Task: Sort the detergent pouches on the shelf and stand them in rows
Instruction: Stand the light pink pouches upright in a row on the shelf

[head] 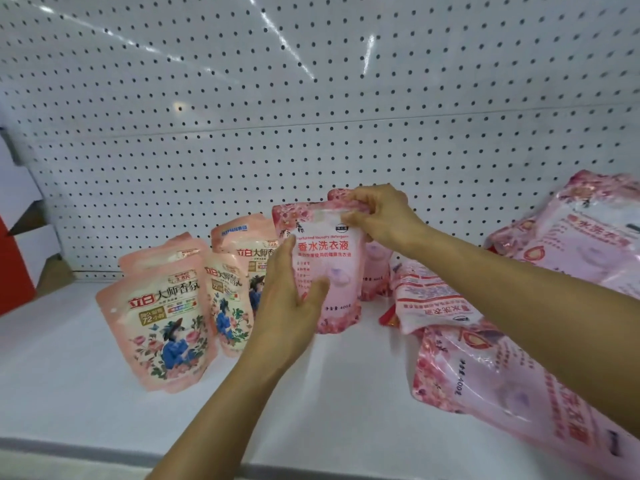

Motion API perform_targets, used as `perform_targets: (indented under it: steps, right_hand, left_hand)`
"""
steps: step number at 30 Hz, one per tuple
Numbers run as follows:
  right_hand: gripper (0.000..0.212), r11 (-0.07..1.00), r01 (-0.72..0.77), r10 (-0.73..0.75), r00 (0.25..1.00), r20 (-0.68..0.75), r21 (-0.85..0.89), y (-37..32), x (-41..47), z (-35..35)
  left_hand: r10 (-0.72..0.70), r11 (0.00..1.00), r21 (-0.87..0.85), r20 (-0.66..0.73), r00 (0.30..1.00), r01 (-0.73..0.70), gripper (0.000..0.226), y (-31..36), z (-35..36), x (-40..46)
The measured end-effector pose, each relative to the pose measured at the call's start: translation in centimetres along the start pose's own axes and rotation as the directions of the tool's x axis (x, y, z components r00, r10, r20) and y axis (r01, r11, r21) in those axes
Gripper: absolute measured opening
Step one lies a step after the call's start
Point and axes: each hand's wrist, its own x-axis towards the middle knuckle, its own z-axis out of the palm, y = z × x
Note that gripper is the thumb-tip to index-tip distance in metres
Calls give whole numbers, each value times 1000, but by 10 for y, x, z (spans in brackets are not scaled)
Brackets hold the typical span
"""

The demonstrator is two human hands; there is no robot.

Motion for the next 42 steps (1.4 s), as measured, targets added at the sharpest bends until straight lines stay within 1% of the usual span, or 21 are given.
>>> perform_targets:
  steps: [2,4,6,8,9,10,11,12,13,15,18,23,25,27,30,33,35,36,37,39,42]
  right_hand:
    - [32,1000,-27,26,998,61,11,2,-2,-8]
    - [45,998,-62,65,990,122,-27,11,-9,-22]
    - [48,990,-104,119,979,166,-94,23,-22,-41]
    - [37,979,-156,178,968,177,-134,32,-38,-59]
    - [31,971,-188,213,961,177,-150,36,-46,-67]
    - [28,962,-217,246,952,183,-164,40,-54,-76]
    - [27,954,-237,272,942,198,-182,45,-61,-85]
    - [31,948,-244,288,931,223,-206,50,-68,-95]
    - [37,943,-245,300,919,257,-224,52,-75,-104]
    - [51,942,-251,315,892,325,-223,54,-87,-119]
    - [49,940,-251,322,874,364,-230,53,-98,-129]
    - [51,980,-201,198,959,204,-9,57,-89,-126]
    - [50,976,-217,215,952,219,-17,63,-82,-126]
    - [47,959,-245,276,916,290,-139,74,-74,-123]
    - [46,897,-237,370,864,341,-372,91,-61,-110]
    - [42,818,-187,432,824,366,-544,99,-51,-89]
    - [32,733,-137,486,790,373,-666,104,-44,-75]
    - [32,687,-103,507,778,372,-720,105,-42,-69]
    - [39,649,-87,525,770,363,-755,106,-40,-62]
    - [52,602,-90,558,758,337,-794,107,-37,-50]
    - [61,575,-107,585,746,317,-811,107,-34,-37]
  left_hand:
    - [86,990,110,43,995,-90,61,0,9,-2]
    - [163,954,219,187,969,-203,52,2,21,-6]
    - [227,876,315,398,889,-364,57,2,41,-8]
    - [282,757,355,580,764,-549,62,4,63,-6]
    - [321,684,362,629,708,-633,58,5,74,-2]
    - [381,624,364,631,675,-692,46,7,83,3]
    - [424,586,384,605,674,-713,31,10,88,8]
    - [453,560,417,570,686,-716,19,16,92,13]
    - [445,561,455,539,715,-691,18,22,95,19]
    - [397,618,502,465,791,-605,28,30,98,34]
    - [389,739,463,299,871,-489,29,50,99,57]
    - [397,813,418,114,911,-406,28,81,85,82]
    - [421,818,426,18,907,-388,26,92,73,82]
    - [422,823,439,-46,906,-361,24,100,59,77]
    - [409,797,516,-77,909,-315,22,102,34,67]
    - [368,783,561,-67,927,-270,21,90,7,56]
    - [330,786,571,-64,942,-237,20,79,-8,48]
    - [321,781,583,-67,945,-224,19,76,-15,44]
    - [317,769,604,-74,946,-210,18,74,-20,41]
    - [322,705,691,-109,941,-161,18,71,-28,37]
    - [410,523,845,-138,901,-108,22,64,-36,35]
